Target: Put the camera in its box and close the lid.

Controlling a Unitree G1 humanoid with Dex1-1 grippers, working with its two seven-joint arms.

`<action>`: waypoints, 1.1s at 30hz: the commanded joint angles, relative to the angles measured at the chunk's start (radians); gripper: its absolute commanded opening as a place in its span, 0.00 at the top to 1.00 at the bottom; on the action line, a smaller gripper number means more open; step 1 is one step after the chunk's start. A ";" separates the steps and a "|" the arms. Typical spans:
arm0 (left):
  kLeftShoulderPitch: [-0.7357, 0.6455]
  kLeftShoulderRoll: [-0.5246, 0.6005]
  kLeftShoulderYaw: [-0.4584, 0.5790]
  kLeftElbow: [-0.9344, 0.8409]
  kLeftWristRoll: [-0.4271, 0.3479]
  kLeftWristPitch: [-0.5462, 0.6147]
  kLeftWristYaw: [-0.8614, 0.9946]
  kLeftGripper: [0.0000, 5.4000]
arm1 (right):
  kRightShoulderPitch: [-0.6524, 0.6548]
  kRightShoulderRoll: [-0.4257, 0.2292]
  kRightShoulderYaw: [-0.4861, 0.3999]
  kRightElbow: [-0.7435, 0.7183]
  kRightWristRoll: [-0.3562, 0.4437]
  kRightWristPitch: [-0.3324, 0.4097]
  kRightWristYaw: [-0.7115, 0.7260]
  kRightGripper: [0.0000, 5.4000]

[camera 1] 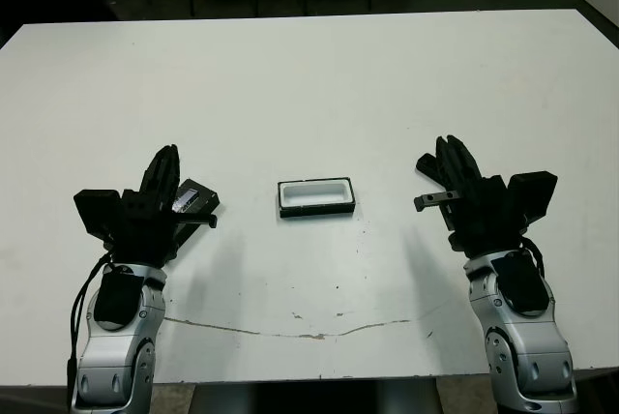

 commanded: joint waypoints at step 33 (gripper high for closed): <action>0.015 0.006 0.011 0.015 -0.001 -0.001 0.000 1.00 | -0.336 -0.505 -0.211 0.235 0.197 0.141 0.443 0.80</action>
